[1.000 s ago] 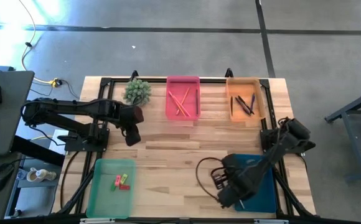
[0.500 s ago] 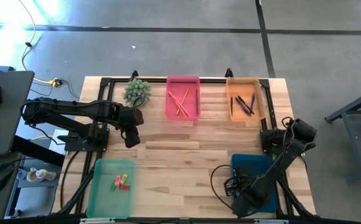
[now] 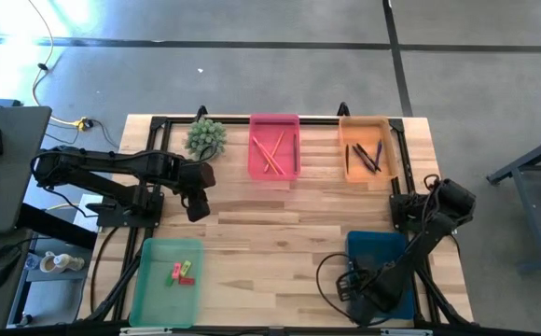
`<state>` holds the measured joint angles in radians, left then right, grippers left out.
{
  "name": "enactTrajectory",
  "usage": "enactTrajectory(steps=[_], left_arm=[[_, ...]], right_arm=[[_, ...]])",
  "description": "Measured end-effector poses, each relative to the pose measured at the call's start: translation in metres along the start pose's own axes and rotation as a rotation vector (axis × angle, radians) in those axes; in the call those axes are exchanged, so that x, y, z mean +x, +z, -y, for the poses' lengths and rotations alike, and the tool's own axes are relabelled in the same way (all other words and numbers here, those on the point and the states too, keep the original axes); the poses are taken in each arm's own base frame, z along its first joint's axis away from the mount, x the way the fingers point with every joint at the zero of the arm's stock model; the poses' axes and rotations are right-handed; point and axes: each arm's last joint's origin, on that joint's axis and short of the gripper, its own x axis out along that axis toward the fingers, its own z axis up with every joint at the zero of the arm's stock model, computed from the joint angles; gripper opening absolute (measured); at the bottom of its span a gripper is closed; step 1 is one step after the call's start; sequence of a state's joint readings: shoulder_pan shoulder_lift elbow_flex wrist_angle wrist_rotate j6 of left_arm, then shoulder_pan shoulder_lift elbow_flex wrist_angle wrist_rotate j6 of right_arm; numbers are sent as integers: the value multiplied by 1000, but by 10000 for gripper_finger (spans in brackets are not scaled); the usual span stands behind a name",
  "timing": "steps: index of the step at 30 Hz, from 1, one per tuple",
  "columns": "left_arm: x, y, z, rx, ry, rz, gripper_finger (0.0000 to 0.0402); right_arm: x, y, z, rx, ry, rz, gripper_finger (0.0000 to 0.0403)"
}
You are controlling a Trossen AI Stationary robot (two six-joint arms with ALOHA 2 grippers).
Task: Sort crayons/erasers/pens/pencils in bins
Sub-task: Put the red crayon into the blue bin, then return to Home Position
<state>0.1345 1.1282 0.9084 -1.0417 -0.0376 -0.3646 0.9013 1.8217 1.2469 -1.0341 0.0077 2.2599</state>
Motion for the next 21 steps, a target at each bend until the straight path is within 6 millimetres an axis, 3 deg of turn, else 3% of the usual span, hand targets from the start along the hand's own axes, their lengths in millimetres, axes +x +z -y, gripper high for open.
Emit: enactTrajectory(steps=[10, 15, 21], left_arm=[[0, 0, 0, 1, 0, 0, 110], [-1, -1, 8, 60, -20, 19, 110], [-10, 2, 26, 125, -115, 169, 110]], right_arm=[[-1, 4, -2, 12, -9, -2, 148], [-14, 8, 0, 33, 92, 54, 161], [-40, 23, 1, 29, 280, 161, 156]])
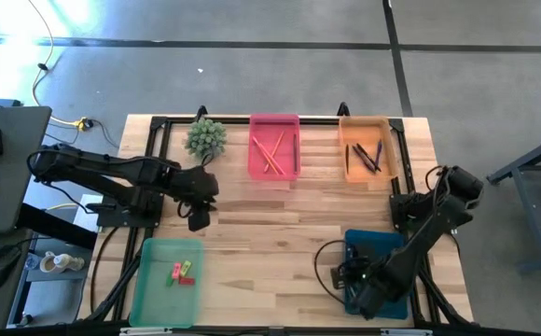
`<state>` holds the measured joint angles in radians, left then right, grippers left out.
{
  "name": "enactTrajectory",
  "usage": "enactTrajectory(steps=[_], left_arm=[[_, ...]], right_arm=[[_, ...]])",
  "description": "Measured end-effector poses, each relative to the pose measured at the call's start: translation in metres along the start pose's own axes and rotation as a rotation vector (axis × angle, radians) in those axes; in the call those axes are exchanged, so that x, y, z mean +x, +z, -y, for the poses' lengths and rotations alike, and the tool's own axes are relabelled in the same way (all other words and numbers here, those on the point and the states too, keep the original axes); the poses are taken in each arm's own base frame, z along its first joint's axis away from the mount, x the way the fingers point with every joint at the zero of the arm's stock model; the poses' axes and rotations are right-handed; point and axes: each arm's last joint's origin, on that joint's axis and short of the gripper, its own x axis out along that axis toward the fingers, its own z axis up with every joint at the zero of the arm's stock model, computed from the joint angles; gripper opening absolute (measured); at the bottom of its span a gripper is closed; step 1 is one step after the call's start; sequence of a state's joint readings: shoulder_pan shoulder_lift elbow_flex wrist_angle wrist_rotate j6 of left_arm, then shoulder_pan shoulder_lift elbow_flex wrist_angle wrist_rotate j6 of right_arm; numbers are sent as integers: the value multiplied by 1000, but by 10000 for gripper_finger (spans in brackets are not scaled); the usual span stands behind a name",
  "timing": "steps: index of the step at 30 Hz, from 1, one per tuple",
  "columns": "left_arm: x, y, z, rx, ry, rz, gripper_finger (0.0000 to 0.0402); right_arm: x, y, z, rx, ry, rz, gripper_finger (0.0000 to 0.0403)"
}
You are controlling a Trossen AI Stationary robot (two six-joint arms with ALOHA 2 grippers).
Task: Sort crayons/erasers/pens/pencils in bins
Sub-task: Return to Home Position
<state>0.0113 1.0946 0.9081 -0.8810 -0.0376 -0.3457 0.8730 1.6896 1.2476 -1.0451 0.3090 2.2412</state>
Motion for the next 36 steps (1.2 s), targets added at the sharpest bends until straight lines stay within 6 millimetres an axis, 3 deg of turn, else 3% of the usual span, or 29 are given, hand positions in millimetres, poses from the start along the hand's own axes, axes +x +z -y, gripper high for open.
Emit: enactTrajectory(steps=[10, 22, 26, 36], left_arm=[[-22, -2, 23, 43, -133, 180, 92], [-56, -16, 19, 27, -138, 337, 8], [-66, -20, 15, 30, -155, 377, 4], [-43, -56, -1, -33, -271, 586, 0]], right_arm=[[-33, 49, -13, -89, 219, 190, 154], [-53, 100, -21, -227, 275, 354, 154], [-57, 113, -25, -268, 291, 428, 154], [-70, 146, -33, -503, 290, 558, 154]])
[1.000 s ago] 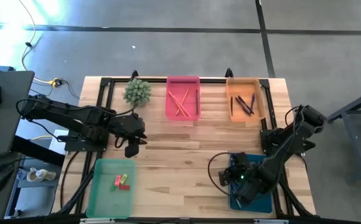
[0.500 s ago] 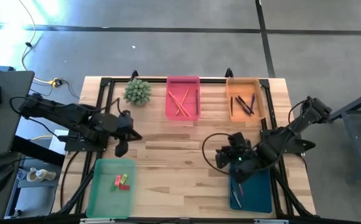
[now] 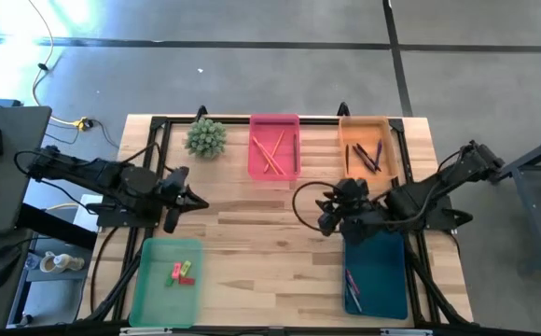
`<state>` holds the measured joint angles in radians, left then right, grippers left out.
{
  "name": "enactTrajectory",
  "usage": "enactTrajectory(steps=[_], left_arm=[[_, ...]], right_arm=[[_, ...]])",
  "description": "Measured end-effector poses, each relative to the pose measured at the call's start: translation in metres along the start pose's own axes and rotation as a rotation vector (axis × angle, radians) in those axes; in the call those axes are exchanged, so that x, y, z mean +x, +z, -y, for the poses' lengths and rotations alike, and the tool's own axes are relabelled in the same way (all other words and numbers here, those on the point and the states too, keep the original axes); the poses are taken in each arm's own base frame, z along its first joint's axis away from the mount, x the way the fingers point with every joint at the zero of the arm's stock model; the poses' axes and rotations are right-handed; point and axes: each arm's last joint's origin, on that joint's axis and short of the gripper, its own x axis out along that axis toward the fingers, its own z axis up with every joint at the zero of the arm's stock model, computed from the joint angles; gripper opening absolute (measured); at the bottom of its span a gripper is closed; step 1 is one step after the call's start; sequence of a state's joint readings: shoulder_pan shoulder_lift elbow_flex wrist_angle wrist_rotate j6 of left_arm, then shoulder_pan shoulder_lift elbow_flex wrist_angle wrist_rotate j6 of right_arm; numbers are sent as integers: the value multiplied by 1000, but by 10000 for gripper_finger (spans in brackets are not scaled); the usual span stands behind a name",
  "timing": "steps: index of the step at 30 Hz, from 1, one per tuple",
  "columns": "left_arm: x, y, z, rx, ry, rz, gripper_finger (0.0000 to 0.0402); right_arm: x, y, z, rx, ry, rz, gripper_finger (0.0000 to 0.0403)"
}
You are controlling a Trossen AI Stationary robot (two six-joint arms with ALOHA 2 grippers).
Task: Sort crayons/erasers/pens/pencils in bins
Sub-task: Return to Home Position
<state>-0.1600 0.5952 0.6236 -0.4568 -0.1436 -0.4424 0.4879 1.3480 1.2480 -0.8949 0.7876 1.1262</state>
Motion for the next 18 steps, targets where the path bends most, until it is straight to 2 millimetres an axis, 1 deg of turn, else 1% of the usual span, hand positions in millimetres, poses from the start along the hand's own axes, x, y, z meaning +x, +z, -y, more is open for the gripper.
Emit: enactTrajectory(steps=[3, 6, 11, 18], left_arm=[[0, -13, -6, -5, -25, 54, 0], [-1, -25, -12, 6, -42, 98, 0], [-1, -42, -23, 7, -34, 151, 0], [-5, -54, -34, 71, -22, 254, 0]], right_arm=[[3, 9, 3, -56, -2, 19, 154], [5, 18, 7, -70, -5, 38, 154], [1, 32, 17, 41, 4, 69, 154], [-16, 56, 30, 160, 76, 162, 154]])
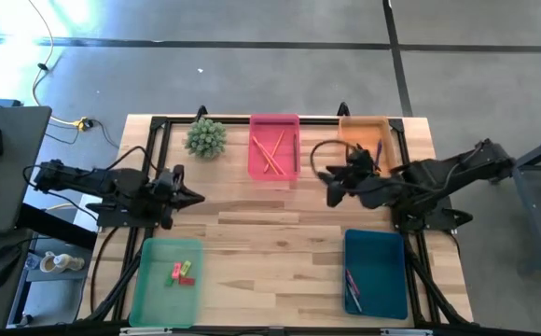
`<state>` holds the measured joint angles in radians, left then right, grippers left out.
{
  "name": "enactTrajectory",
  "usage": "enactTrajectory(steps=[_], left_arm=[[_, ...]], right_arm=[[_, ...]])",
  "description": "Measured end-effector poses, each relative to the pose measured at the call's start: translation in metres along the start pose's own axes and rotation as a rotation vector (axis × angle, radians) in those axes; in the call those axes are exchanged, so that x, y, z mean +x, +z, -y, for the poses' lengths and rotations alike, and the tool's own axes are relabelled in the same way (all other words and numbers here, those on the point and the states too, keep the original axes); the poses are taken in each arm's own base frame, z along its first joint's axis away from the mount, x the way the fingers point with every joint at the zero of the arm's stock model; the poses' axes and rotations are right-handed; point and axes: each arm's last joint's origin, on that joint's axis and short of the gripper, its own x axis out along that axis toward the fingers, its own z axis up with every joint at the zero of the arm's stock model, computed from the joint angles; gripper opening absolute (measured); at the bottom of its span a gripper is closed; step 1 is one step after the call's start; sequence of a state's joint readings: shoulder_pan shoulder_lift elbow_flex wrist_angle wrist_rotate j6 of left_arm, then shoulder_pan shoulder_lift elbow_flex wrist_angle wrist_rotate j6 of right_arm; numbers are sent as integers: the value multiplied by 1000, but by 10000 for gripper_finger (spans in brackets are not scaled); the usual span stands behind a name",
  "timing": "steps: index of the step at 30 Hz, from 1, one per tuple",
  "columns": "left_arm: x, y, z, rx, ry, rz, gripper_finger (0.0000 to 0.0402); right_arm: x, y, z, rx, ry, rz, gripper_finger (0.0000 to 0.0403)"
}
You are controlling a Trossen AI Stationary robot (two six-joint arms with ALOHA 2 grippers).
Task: Sort crayons/erasers/pens/pencils in bins
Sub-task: Return to Home Position
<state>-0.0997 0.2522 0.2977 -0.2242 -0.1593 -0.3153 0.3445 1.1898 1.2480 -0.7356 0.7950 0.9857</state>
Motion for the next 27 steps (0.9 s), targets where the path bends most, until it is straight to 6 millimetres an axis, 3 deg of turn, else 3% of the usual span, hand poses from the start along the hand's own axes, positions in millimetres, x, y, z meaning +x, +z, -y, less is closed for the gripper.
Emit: enactTrajectory(steps=[9, 15, 21, 27], left_arm=[[0, -22, -12, -14, -31, 65, 0], [3, -35, -17, -27, -75, 96, 0], [7, -46, -23, -57, -86, 109, 0], [11, -53, -27, -79, -67, 124, 0]], right_arm=[[-19, 27, 7, 77, 41, 172, 154], [-29, 33, 11, 58, 98, 158, 154], [-49, 47, 25, 90, 175, 161, 154], [-75, 63, 48, 14, 234, 213, 154]])
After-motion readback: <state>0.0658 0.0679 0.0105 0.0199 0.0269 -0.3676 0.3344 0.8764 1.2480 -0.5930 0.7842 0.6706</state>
